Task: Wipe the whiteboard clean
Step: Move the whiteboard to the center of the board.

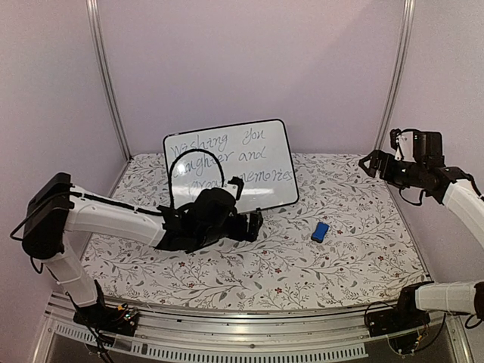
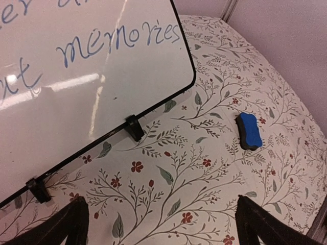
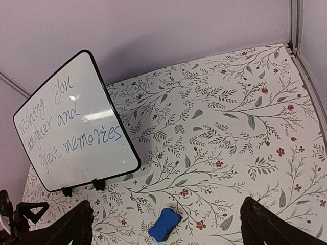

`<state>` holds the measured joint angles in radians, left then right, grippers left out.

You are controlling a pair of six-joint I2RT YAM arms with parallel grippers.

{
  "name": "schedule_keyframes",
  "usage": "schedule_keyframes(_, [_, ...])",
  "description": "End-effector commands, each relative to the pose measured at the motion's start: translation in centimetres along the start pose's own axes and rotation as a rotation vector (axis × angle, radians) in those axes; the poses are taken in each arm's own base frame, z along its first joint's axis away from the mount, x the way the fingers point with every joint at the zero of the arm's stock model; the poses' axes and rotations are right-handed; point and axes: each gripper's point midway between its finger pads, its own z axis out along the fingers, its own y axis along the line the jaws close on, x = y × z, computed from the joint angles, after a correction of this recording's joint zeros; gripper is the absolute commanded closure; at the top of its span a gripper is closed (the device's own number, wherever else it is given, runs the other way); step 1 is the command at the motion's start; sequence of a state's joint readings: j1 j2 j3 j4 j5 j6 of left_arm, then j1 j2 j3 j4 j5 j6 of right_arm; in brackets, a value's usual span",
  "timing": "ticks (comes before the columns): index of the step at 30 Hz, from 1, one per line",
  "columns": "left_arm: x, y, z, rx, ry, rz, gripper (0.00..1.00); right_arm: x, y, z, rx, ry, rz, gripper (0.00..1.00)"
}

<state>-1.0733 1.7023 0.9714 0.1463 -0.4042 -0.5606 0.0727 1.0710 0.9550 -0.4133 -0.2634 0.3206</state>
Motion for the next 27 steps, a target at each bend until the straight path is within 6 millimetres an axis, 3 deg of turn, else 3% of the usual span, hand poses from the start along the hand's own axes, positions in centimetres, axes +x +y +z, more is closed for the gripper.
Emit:
schedule_keyframes(1, [-1.9,-2.6,-1.7,0.142,-0.057,0.02,0.0,0.4,0.1,0.3,0.029,0.038,0.015,0.01])
schedule_keyframes(16, [-3.1,0.3,-2.0,0.128,-0.048,-0.034,0.0,3.5,1.3,3.6,0.147,0.135,-0.03,0.01])
schedule_keyframes(27, [-4.0,2.4,-2.6,0.103,-0.075,-0.052,0.0,5.7,0.8,5.3,0.244,0.193,-0.034,0.01])
